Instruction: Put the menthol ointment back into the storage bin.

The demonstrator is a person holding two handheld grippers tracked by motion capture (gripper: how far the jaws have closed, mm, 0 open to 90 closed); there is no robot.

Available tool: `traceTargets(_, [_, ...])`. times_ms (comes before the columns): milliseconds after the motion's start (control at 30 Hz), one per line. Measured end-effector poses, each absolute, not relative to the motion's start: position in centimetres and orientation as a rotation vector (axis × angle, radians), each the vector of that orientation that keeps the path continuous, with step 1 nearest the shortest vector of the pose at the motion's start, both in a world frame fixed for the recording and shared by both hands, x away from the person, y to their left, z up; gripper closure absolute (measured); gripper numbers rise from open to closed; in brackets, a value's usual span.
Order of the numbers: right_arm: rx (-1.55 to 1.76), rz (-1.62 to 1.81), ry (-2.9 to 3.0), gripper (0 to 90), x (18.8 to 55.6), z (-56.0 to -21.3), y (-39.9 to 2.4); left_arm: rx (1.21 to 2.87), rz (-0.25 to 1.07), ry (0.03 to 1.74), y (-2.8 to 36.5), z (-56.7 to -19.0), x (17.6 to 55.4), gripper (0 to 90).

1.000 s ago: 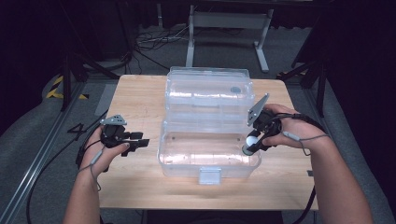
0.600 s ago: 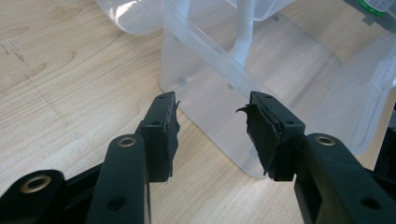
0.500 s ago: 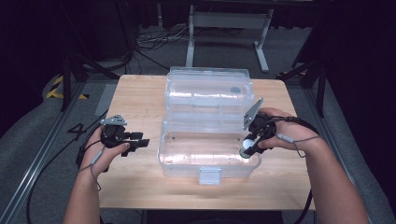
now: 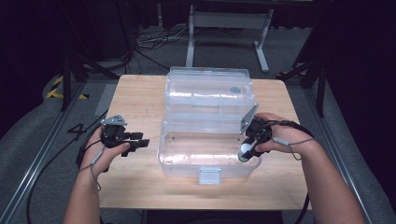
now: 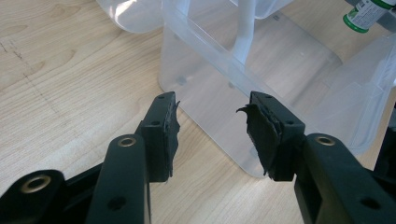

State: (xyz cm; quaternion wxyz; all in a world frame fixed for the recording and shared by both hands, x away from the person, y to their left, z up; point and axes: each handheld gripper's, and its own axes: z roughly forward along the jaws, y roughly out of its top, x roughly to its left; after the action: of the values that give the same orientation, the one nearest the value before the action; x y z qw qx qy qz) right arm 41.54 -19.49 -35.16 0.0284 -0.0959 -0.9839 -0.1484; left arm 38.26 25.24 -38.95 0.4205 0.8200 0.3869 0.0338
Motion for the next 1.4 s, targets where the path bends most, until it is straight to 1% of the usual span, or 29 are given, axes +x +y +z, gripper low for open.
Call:
traceTargets(733, [-0.283, -0.407, -3.01, 50.3, 41.5, -38.0, -19.1, 2.058, 0.078, 0.974, 25.2, -39.1, 38.3, 53.6])
traceTargets(1400, [-0.249, -0.32, -3.017, 50.3, 41.4, -39.2, -18.5, 2.063, 0.069, 0.98, 25.2, -39.3, 38.3, 53.5])
